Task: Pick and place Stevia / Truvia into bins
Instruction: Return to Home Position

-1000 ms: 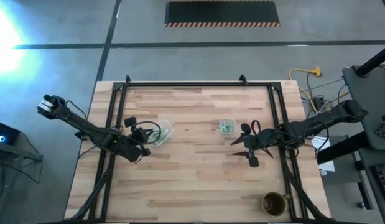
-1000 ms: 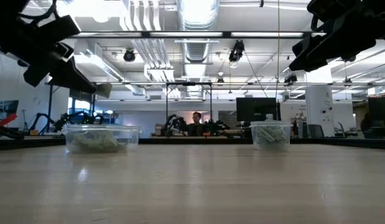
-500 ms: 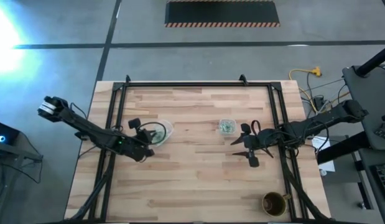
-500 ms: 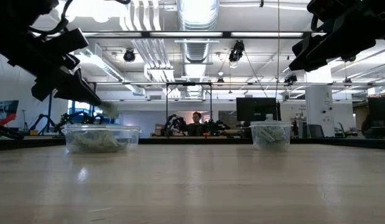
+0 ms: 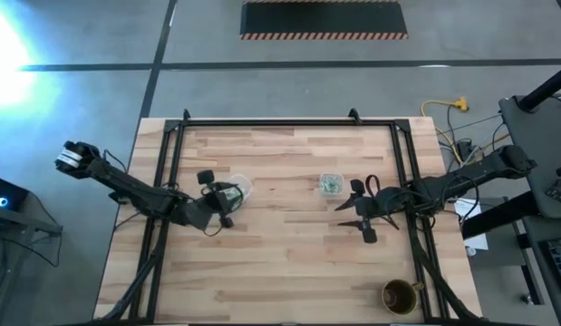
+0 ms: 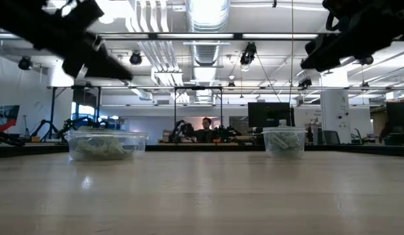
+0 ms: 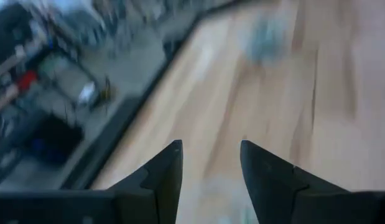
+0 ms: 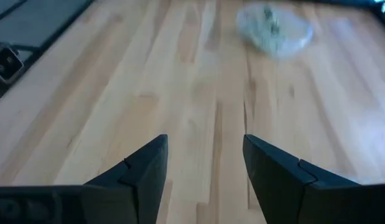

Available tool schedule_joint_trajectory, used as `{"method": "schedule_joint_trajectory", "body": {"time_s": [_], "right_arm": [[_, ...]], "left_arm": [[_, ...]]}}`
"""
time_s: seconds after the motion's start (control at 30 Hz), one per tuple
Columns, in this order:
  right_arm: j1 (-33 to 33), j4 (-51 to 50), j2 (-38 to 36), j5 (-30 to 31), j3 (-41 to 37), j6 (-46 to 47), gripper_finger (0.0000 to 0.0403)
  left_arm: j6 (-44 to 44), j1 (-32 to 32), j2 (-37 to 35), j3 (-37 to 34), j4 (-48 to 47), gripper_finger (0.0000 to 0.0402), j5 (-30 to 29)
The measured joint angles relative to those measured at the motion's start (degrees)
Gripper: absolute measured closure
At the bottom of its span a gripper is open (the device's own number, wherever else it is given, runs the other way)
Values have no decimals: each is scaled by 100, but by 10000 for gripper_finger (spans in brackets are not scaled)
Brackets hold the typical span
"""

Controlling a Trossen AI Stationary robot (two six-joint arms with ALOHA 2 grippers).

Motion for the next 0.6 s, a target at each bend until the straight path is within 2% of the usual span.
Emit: {"method": "schedule_joint_trajectory", "body": {"time_s": [0.13, 0.33, 0.4, 0.53, 0.6], "right_arm": [[2, 500, -22, -11, 2, -347, 204], [0, 552, -162, -11, 0, -1063, 204], [-9, 540, -257, -2, 20, -1249, 204], [-11, 554, -555, 8, 160, -1601, 204], [-11, 555, -760, 2, 188, -1794, 204]], "left_arm": [[1121, -11, 0, 23, 1426, 256, 4], [1986, 50, -9, 21, 2191, 256, 108], [2176, 230, -54, 21, 2315, 256, 542], [2314, 849, -359, 0, 2413, 256, 2181], [2304, 1212, -518, -38, 2412, 256, 2783]]}}
